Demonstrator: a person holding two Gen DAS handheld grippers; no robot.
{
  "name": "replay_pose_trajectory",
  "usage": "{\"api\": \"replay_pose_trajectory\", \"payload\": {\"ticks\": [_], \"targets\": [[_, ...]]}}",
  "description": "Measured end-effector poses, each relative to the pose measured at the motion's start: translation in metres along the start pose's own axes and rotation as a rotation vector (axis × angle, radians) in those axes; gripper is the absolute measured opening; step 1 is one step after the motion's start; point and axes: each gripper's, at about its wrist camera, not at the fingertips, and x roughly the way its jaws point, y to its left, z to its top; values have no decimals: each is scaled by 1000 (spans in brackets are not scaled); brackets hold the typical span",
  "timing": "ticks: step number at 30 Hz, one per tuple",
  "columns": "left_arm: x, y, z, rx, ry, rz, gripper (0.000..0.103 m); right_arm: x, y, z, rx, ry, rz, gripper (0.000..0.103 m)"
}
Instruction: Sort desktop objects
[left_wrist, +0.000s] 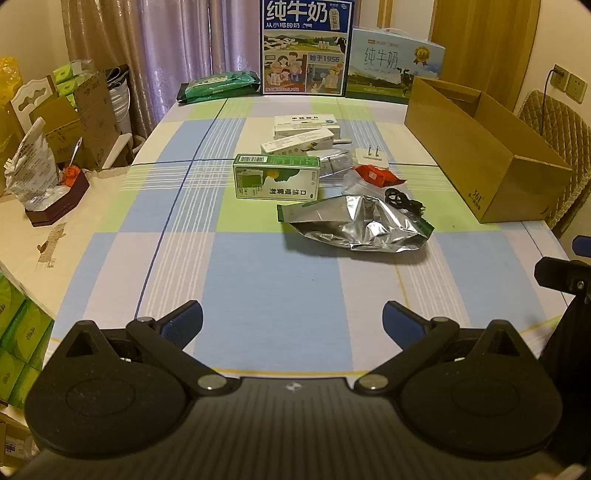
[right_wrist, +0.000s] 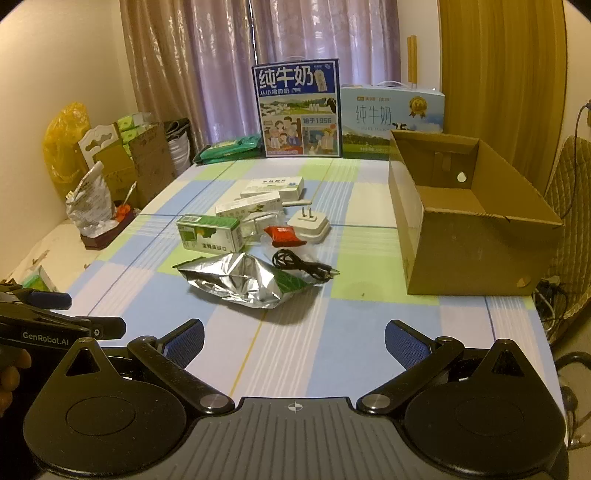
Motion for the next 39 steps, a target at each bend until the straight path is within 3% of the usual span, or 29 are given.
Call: {"api": "replay_pose_trajectory", "payload": {"ticks": [23,39], "targets": [[0,-2,2,-4,3,-12,102,2,-3,-1,6,11,-23,101],[0,-6,2,31,2,-40,102,-1,4,3,-24,-52,44,101]]}}
